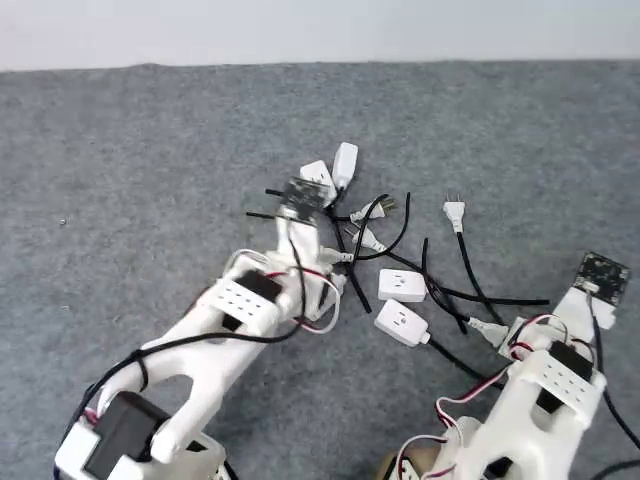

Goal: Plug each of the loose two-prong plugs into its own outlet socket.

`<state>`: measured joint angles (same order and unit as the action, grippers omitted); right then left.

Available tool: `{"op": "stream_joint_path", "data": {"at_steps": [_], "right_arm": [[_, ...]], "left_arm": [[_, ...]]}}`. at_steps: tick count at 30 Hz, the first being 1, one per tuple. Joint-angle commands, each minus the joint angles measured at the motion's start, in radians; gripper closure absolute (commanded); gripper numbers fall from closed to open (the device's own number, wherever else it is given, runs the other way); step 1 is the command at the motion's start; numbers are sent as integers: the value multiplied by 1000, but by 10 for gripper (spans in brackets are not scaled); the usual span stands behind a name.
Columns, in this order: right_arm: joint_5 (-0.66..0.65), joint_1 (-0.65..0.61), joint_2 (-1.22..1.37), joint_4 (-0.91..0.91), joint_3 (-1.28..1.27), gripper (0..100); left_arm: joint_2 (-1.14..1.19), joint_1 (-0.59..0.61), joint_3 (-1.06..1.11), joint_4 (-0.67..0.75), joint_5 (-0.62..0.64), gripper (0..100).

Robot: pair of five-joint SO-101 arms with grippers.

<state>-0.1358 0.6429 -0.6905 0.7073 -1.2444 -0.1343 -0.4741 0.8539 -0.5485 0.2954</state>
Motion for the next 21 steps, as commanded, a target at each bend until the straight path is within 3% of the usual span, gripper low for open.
{"op": "stream_joint_path", "data": {"at_steps": [1, 9, 21], "right_arm": [[0, 8, 4, -21, 63, 987], [-17, -13, 4, -22, 64, 987], [-41, -10, 5, -22, 64, 987]], "left_arm": [[-3, -57, -45, -26, 9, 984], [5, -46, -38, -35, 100, 984], [5, -258, 1, -163, 141, 984]]}}
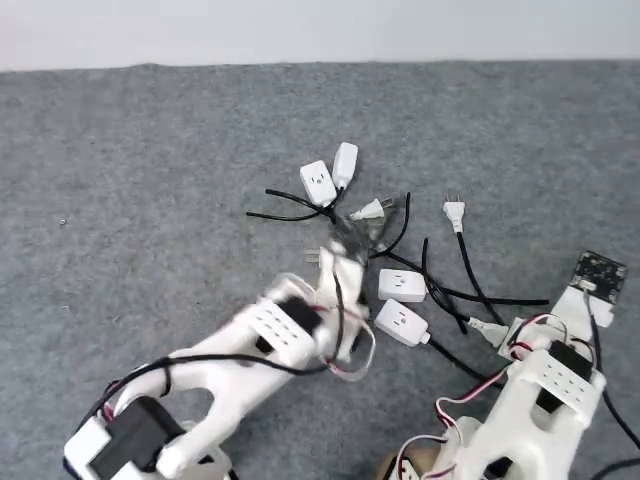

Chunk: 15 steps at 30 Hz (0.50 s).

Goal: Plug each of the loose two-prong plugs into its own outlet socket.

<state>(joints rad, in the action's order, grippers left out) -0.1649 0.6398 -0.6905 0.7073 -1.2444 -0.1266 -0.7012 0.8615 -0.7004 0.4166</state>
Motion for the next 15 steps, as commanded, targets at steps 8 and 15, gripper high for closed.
{"op": "stream_joint_path", "data": {"at_steps": [8, 15], "right_arm": [[-12, -5, 7, -24, 64, 987], [-12, -7, 5, -24, 64, 987]], "left_arm": [[-14, -46, -16, -9, 15, 984], [-255, -23, -85, -166, -172, 984]]}}
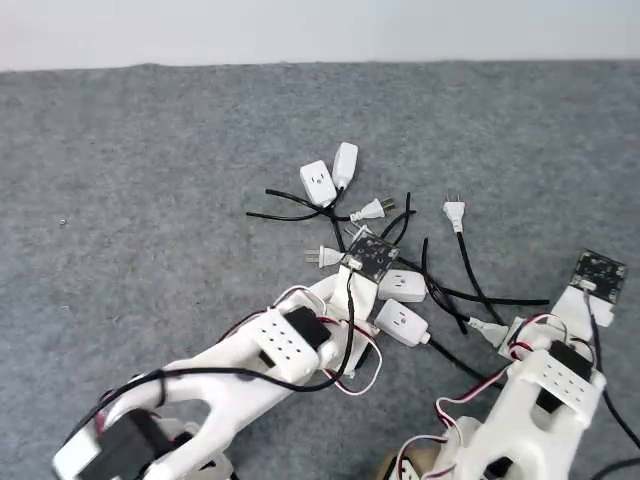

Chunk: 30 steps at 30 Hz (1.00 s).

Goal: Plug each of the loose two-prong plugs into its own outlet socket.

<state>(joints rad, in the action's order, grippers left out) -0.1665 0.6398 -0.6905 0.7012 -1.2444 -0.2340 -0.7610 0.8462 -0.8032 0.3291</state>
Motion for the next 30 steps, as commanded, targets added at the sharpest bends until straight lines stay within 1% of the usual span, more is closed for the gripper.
{"op": "stream_joint_path", "data": {"at_steps": [1, 3, 5, 7, 9, 12, 14, 17, 19, 25, 30], "right_arm": [[-11, -7, 5, -18, 63, 987], [-11, -7, 7, -18, 63, 987], [-11, -8, 7, -18, 63, 987], [-11, -8, 7, -18, 63, 987], [-11, -8, 7, -18, 63, 987], [-11, -10, 4, -18, 63, 987], [-11, -8, 4, -18, 63, 987], [-11, -5, 4, -18, 63, 987], [-11, -7, 4, -18, 63, 987], [-12, -8, 4, -18, 63, 987], [-12, -8, 4, -18, 63, 987]], "left_arm": [[-187, 89, -77, -78, -87, 984], [-235, 226, -70, -54, -38, 984], [-210, 348, -76, -18, 0, 984], [-132, 382, -87, 15, -5, 983], [-18, 381, -113, 40, -25, 983], [176, 390, -206, 81, -31, 982], [290, 388, -282, 68, -31, 983], [388, 351, -371, -25, -31, 985], [407, 308, -386, -63, -31, 985], [404, 164, -352, -94, -29, 986], [404, 115, -351, -112, -31, 986]]}}
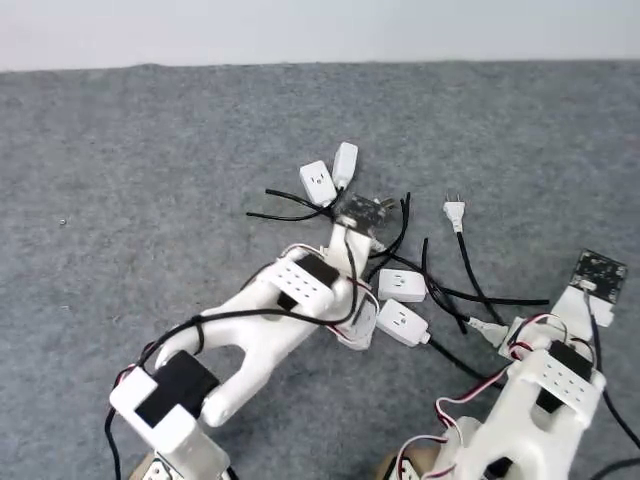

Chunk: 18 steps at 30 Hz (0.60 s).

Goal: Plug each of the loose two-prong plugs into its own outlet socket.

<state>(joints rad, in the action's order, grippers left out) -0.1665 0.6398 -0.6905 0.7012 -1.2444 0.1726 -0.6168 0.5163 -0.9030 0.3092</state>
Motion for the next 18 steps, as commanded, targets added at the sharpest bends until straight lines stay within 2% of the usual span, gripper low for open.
{"op": "stream_joint_path", "data": {"at_steps": [1, 5, 12, 15, 18], "right_arm": [[-12, -8, 4, -18, 63, 987], [-12, -8, 4, -19, 63, 987], [-12, -10, 4, -19, 63, 987], [-12, -15, 4, -19, 63, 987], [-12, -28, 4, -19, 63, 987]], "left_arm": [[-3, -29, -22, -9, -11, 986], [-18, 0, -38, -5, -11, 985], [-130, 186, -39, 38, 61, 981], [-169, 178, -38, -3, 57, 981], [-207, 91, 5, -34, 57, 976]]}}
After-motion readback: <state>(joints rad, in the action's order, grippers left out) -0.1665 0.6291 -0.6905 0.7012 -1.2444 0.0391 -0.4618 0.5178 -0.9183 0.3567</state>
